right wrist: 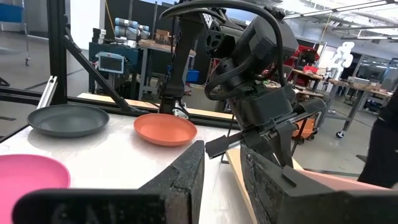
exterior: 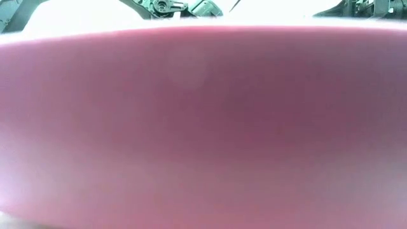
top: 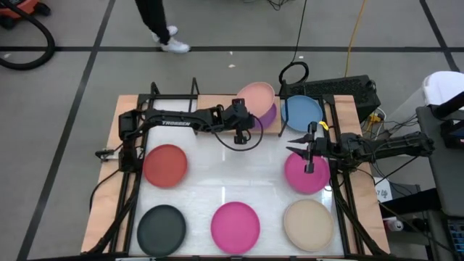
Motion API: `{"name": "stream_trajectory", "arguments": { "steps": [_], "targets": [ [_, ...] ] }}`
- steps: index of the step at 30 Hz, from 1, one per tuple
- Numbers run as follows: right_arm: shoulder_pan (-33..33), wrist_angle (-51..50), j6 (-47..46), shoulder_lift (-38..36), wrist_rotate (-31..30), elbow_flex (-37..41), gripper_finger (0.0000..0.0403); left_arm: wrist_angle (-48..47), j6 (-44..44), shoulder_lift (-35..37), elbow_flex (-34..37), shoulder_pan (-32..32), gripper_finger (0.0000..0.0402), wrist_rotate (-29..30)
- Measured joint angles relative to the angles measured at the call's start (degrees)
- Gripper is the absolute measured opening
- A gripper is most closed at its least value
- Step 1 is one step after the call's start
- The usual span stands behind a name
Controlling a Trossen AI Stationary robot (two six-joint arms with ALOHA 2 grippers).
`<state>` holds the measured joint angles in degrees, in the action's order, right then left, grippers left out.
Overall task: Place and stack plates onto a shelf
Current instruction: Stack the light orange plate on top of the violet plate on the shelf
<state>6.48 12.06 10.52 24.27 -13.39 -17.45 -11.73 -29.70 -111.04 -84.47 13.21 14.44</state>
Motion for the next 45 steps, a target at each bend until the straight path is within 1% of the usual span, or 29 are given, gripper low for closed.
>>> {"name": "stream_trajectory", "arguments": {
  "steps": [16,24,27,32,35,40,43,45],
  "targets": [
    [0.0,-0.24,0.0,0.01,0.0,0.0,0.0086,-0.64,1.49,0.0,0.04,0.88,0.0031,-0.04],
    [0.0,-0.24,0.0,0.02,0.01,0.02,0.0086,-2.66,1.8,0.0,0.04,1.16,0.0032,-0.04],
    [0.0,-0.22,0.0,0.02,0.0,0.02,0.0086,-2.67,1.82,0.0,0.04,1.14,0.0041,-0.03],
    [0.0,-0.22,0.0,0.01,0.0,0.02,0.0086,-1.88,2.08,0.0,0.04,1.22,0.0076,-0.02],
    [0.0,-0.22,-0.58,0.01,0.0,0.02,0.0086,-1.84,3.34,0.0,0.04,1.38,0.0089,-0.02],
    [0.0,-0.35,-0.61,0.15,0.0,0.04,0.0086,-1.86,3.44,0.0,0.04,1.29,0.0093,-0.07],
    [0.0,-0.38,-0.5,0.15,0.0,0.04,0.0086,-1.65,3.48,0.02,0.04,1.29,0.0093,-2.33],
    [0.0,-0.38,-0.44,0.15,0.0,0.04,0.0086,-1.53,3.48,0.02,0.04,1.18,0.0093,-2.82]
  ]
}}
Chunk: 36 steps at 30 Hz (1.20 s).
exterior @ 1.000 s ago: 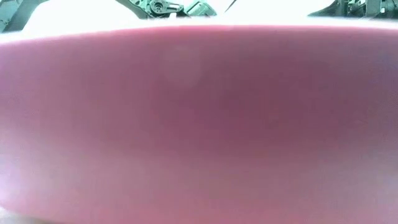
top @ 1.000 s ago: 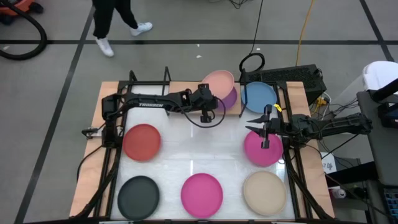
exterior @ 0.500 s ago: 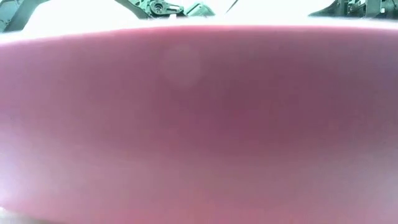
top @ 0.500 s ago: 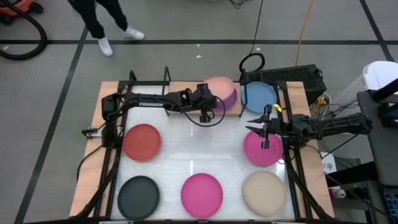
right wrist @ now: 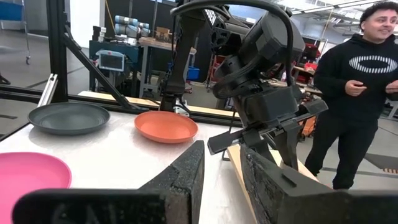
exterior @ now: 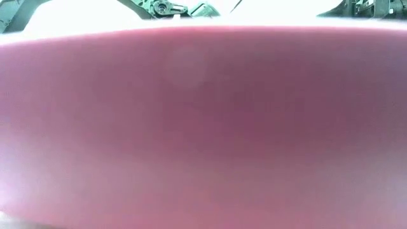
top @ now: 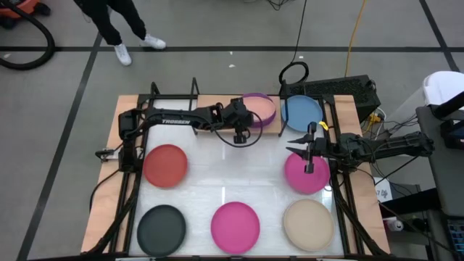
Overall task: Place and stack plates onto a shelf
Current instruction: Stack the light orange plate on top of the violet plate on the shelf, then stack the blue plate on top of the light orange plate on the shelf
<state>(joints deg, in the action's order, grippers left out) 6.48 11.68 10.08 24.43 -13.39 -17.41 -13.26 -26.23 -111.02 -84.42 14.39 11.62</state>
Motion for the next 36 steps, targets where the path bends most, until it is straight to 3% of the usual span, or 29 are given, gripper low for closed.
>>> {"name": "stream_trajectory", "arguments": {
  "steps": [22,36],
  "targets": [
    [0.0,0.0,0.0,0.0,0.0,0.0,0.0086,-0.17,0.89,0.37,0.02,-1.24,0.0093,-0.18],
    [0.0,-0.98,-0.39,0.02,0.03,0.0,0.0086,-1.08,10.38,18.81,1.8,-4.26,0.0093,-0.08]
  ]
}}
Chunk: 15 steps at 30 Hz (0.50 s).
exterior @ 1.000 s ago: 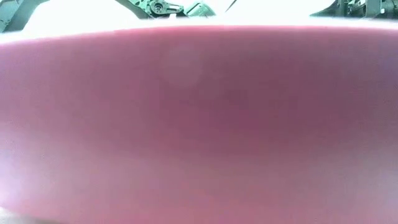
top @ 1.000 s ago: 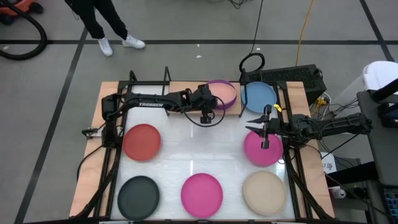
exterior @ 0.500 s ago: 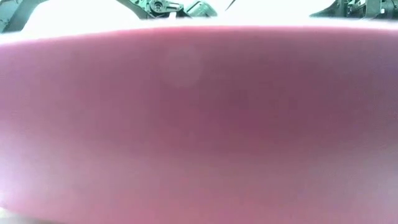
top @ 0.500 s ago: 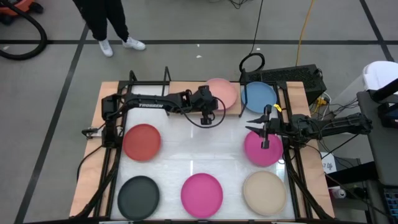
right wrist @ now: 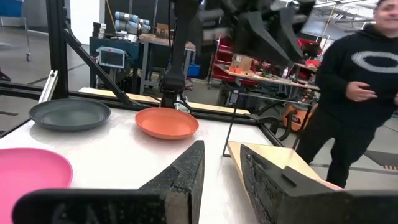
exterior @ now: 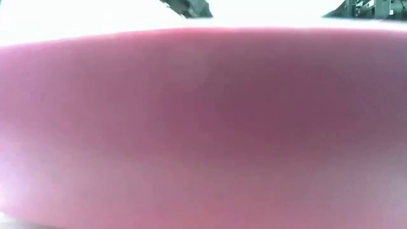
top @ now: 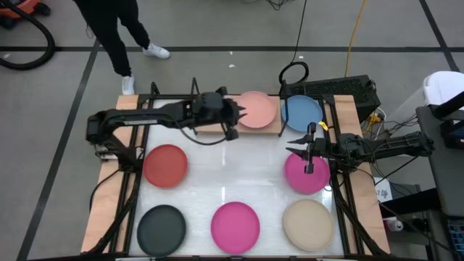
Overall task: Place and stack plates onto a shelf
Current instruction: Stack the blue plate on top of the light orange plate on the shelf
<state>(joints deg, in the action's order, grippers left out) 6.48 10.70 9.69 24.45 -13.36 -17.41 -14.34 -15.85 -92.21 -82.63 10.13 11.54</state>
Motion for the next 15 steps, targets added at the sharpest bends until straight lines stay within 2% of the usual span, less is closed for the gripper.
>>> {"name": "stream_trajectory", "arguments": {
  "steps": [3,6,10,15],
  "targets": [
    [0.0,-0.8,-0.36,-0.01,0.0,0.0,0.0086,1.47,1.47,3.79,4.42,-0.56,0.0093,-0.07],
    [0.0,-0.9,-0.35,0.0,-0.02,0.02,0.0086,6.21,4.0,8.14,11.72,-0.63,0.0093,-0.06],
    [0.0,-1.13,-1.08,0.0,-0.01,0.02,0.0086,16.43,9.15,14.3,24.57,-0.7,0.0093,0.1],
    [0.0,-1.29,-1.06,0.0,-0.07,0.02,0.0086,33.57,14.91,21.55,39.27,-2.48,0.0093,0.07]
  ]
}}
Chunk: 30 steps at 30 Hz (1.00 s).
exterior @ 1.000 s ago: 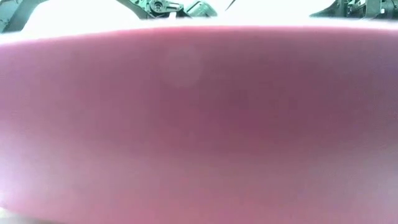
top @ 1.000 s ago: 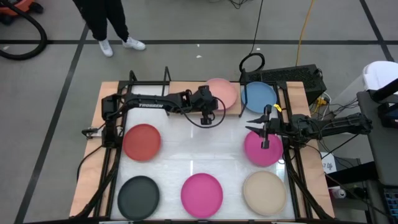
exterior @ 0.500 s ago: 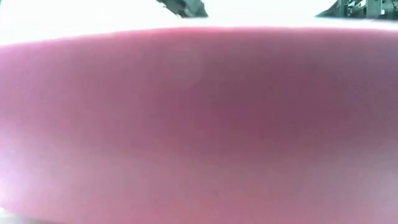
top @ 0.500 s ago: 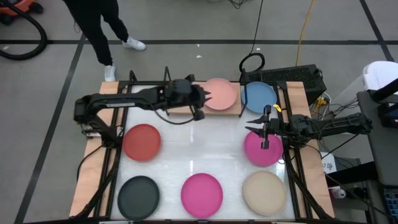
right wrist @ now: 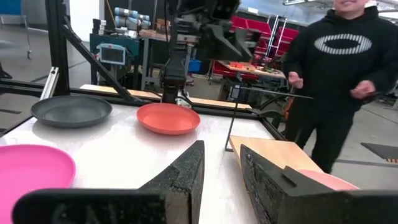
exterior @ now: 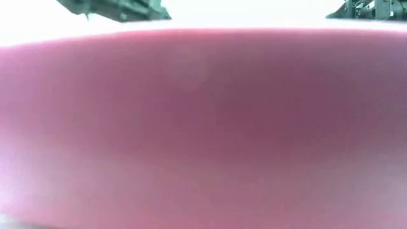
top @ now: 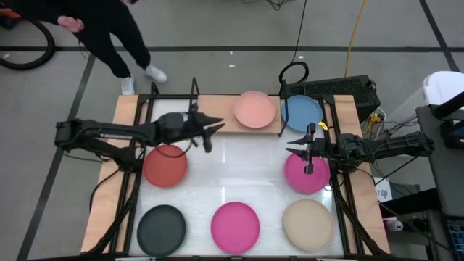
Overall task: Place and stack plates onto a shelf
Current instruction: Stack the blue plate on top of the light orange plate on the shelf
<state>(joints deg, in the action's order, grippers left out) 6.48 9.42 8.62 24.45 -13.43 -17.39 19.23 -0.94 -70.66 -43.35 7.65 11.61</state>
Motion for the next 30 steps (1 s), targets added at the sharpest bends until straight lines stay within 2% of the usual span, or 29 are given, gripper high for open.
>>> {"name": "stream_trajectory", "arguments": {
  "steps": [4,9,13,20,25,30],
  "targets": [
    [0.0,-0.05,0.27,0.0,-0.11,0.0,0.0086,10.96,1.5,3.19,8.75,-2.72,0.0092,1.04],
    [-0.02,-0.05,0.52,0.0,-0.43,0.0,0.0086,19.94,1.75,3.77,15.3,-6.25,0.0076,4.16],
    [-0.02,0.12,0.57,0.0,-0.36,0.0,0.0086,21.43,3.1,3.77,17.51,-7.93,0.0015,4.97],
    [-0.45,-0.52,-1.31,0.21,-3.06,-1.23,0.0086,21.45,3.75,3.75,17.7,-8.76,0.0004,6.68],
    [-1.83,-8.98,-1.95,2.25,-3.06,-7.26,0.0086,21.41,3.73,3.75,17.7,-8.76,0.0005,6.7],
    [-3.48,-22.9,-4.26,5.98,-3.06,-14.91,0.0086,21.37,2.95,3.75,17.7,-8.73,0.0005,6.74]
  ]
}}
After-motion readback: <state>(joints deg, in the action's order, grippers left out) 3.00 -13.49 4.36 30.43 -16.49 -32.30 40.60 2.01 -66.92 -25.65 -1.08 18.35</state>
